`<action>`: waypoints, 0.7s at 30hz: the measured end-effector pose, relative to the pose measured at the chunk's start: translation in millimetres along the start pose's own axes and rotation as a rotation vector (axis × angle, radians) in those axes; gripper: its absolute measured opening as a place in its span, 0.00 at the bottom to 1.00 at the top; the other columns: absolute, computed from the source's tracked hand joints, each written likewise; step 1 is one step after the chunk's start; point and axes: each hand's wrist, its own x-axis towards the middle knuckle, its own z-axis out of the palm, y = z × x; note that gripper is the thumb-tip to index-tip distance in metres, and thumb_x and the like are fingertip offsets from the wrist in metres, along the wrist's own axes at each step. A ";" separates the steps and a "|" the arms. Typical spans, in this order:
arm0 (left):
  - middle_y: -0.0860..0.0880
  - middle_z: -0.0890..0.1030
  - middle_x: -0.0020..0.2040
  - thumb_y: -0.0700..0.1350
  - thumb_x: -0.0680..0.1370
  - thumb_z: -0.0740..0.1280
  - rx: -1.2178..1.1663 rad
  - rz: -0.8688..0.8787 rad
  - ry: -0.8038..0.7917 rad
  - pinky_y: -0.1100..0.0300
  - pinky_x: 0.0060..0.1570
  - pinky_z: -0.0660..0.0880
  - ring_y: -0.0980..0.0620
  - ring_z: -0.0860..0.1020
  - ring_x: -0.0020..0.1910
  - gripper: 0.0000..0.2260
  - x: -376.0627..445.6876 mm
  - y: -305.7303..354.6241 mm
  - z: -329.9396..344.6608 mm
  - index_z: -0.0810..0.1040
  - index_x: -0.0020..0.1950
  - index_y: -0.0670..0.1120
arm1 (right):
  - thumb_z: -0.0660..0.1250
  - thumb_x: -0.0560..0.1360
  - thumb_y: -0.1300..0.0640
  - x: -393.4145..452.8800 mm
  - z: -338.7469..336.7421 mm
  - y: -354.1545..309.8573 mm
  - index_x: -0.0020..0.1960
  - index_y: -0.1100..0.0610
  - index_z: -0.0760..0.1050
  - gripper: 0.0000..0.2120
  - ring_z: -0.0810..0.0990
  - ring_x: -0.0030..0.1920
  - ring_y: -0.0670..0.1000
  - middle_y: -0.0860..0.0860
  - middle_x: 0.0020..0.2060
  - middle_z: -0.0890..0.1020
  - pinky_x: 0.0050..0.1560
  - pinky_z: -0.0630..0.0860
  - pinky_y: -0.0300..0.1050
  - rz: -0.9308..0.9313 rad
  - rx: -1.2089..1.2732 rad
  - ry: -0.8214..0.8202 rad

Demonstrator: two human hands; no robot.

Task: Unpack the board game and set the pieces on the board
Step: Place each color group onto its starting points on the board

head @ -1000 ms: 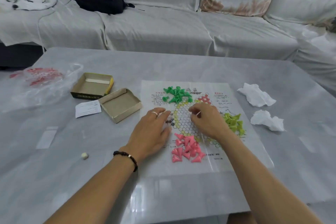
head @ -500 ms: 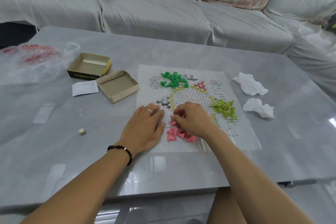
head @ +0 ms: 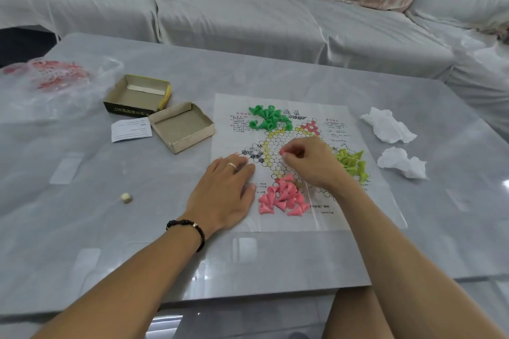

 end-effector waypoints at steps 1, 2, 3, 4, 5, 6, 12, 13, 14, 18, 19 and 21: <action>0.46 0.70 0.70 0.53 0.80 0.57 0.002 0.001 0.003 0.54 0.72 0.56 0.47 0.63 0.72 0.20 0.2 -0.3 0.5 0.70 0.69 0.47 | 0.66 0.76 0.60 0.0 -4.0 5.4 0.50 0.56 0.81 0.06 0.81 0.43 0.44 0.46 0.41 0.83 0.49 0.78 0.39 0.015 0.044 0.047; 0.46 0.70 0.69 0.53 0.80 0.57 0.004 0.002 0.006 0.54 0.72 0.56 0.47 0.63 0.72 0.20 0.5 -0.8 1.1 0.70 0.69 0.47 | 0.67 0.75 0.60 -0.6 -6.8 9.8 0.49 0.56 0.82 0.06 0.81 0.44 0.44 0.46 0.41 0.83 0.49 0.78 0.39 0.018 0.068 0.077; 0.47 0.70 0.69 0.53 0.79 0.56 0.003 0.003 0.012 0.54 0.72 0.56 0.47 0.63 0.71 0.20 0.6 -1.2 1.8 0.70 0.69 0.47 | 0.67 0.75 0.60 -1.4 -7.6 13.4 0.48 0.56 0.82 0.05 0.82 0.44 0.44 0.46 0.42 0.83 0.50 0.78 0.38 0.017 0.084 0.089; 0.47 0.71 0.69 0.53 0.79 0.56 0.001 0.002 0.019 0.54 0.71 0.57 0.47 0.64 0.71 0.21 0.7 -1.6 2.4 0.71 0.69 0.47 | 0.68 0.75 0.60 -2.8 -7.4 14.4 0.47 0.56 0.82 0.04 0.82 0.45 0.44 0.47 0.42 0.84 0.49 0.77 0.36 0.008 0.101 0.090; 0.47 0.71 0.68 0.53 0.79 0.56 -0.003 0.003 0.025 0.54 0.71 0.57 0.47 0.64 0.71 0.21 0.6 -1.9 3.1 0.71 0.68 0.47 | 0.69 0.75 0.61 -3.8 -5.5 15.7 0.47 0.56 0.81 0.03 0.82 0.45 0.44 0.47 0.42 0.84 0.47 0.76 0.32 -0.001 0.112 0.085; 0.47 0.71 0.68 0.54 0.78 0.56 -0.004 0.004 0.032 0.54 0.71 0.57 0.47 0.64 0.71 0.21 0.5 -2.1 3.4 0.71 0.68 0.47 | 0.69 0.75 0.60 -5.0 -2.8 16.2 0.47 0.56 0.81 0.03 0.81 0.45 0.43 0.46 0.43 0.83 0.45 0.74 0.30 -0.015 0.114 0.081; 0.47 0.72 0.67 0.53 0.78 0.57 -0.001 0.008 0.064 0.55 0.71 0.57 0.48 0.65 0.70 0.20 0.2 -2.9 6.2 0.72 0.67 0.47 | 0.72 0.73 0.59 -0.1 6.4 16.8 0.43 0.56 0.81 0.01 0.82 0.36 0.43 0.49 0.35 0.84 0.40 0.76 0.33 -0.019 0.145 0.068; 0.47 0.72 0.67 0.53 0.78 0.57 -0.004 0.005 0.066 0.55 0.71 0.58 0.48 0.65 0.70 0.20 0.4 -2.8 6.2 0.73 0.66 0.47 | 0.73 0.73 0.59 1.5 7.6 16.1 0.43 0.56 0.81 0.01 0.82 0.35 0.43 0.49 0.34 0.84 0.41 0.77 0.33 -0.028 0.130 0.052; 0.47 0.72 0.67 0.53 0.78 0.57 -0.005 0.004 0.070 0.54 0.70 0.58 0.48 0.65 0.70 0.20 0.5 -2.7 5.9 0.73 0.66 0.47 | 0.73 0.72 0.58 3.1 8.7 15.1 0.42 0.55 0.81 0.02 0.82 0.35 0.43 0.48 0.33 0.84 0.42 0.78 0.34 -0.043 0.091 0.044; 0.47 0.73 0.67 0.53 0.78 0.57 0.001 0.004 0.072 0.55 0.70 0.58 0.48 0.66 0.69 0.20 0.2 -1.7 5.0 0.73 0.67 0.47 | 0.73 0.72 0.56 8.7 13.0 11.3 0.42 0.51 0.81 0.01 0.79 0.37 0.41 0.44 0.35 0.82 0.41 0.76 0.36 -0.077 -0.040 -0.016; 0.47 0.72 0.67 0.53 0.78 0.57 0.001 0.002 0.070 0.56 0.70 0.58 0.48 0.65 0.70 0.20 0.0 -1.5 4.8 0.72 0.67 0.47 | 0.72 0.73 0.56 9.3 13.6 10.4 0.43 0.51 0.81 0.01 0.78 0.37 0.40 0.44 0.35 0.82 0.40 0.74 0.34 -0.075 -0.061 -0.034; 0.47 0.72 0.68 0.54 0.78 0.57 -0.002 0.001 0.068 0.56 0.71 0.57 0.48 0.65 0.70 0.21 -0.1 -0.9 4.3 0.72 0.67 0.47 | 0.72 0.74 0.56 9.2 14.2 8.6 0.44 0.51 0.81 0.01 0.77 0.37 0.39 0.44 0.36 0.81 0.38 0.70 0.31 -0.072 -0.077 -0.053</action>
